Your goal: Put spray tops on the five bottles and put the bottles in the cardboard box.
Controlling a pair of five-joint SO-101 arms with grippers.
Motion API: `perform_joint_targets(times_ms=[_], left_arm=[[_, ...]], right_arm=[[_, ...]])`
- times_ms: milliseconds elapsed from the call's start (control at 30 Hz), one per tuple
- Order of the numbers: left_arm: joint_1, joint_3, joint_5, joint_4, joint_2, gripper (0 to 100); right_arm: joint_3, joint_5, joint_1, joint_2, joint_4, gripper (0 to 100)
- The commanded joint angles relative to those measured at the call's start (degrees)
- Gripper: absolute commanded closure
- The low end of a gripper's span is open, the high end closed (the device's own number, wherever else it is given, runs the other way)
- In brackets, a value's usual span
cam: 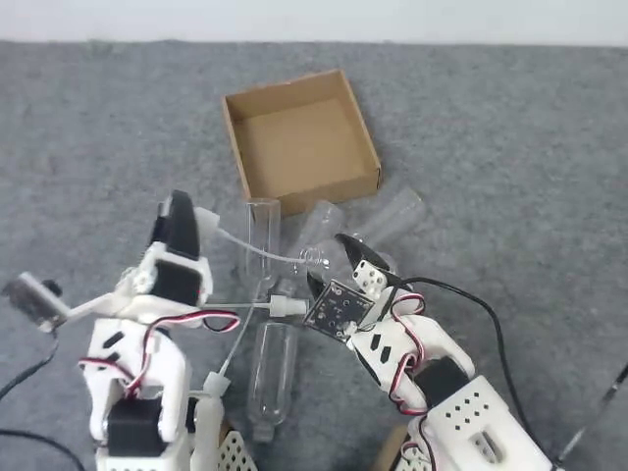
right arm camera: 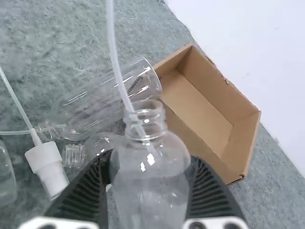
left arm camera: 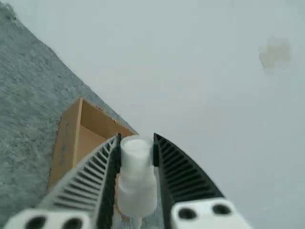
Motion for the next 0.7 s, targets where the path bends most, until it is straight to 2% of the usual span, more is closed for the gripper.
perform_joint_targets(times_ms=[0,267,533,667], left_arm=[[3.08,-0.22,-1.41,-0.26,-1.23,99],[3.25,0.48,-1.49,-0.44,-1.23,99],[8.09,8.57,-6.77,-10.02,-1.23,99],[8.53,9.71,-7.30,-11.08,-1.23,99]], right_arm=[[-1.14,0.70,-0.57,-1.89,-1.27,97.1],[-1.14,0.70,-0.57,-1.89,-1.10,97.1],[-1.14,-1.32,-0.57,-1.89,-1.27,97.1],[-1.14,-4.13,-0.57,-1.89,-1.45,96.9]])
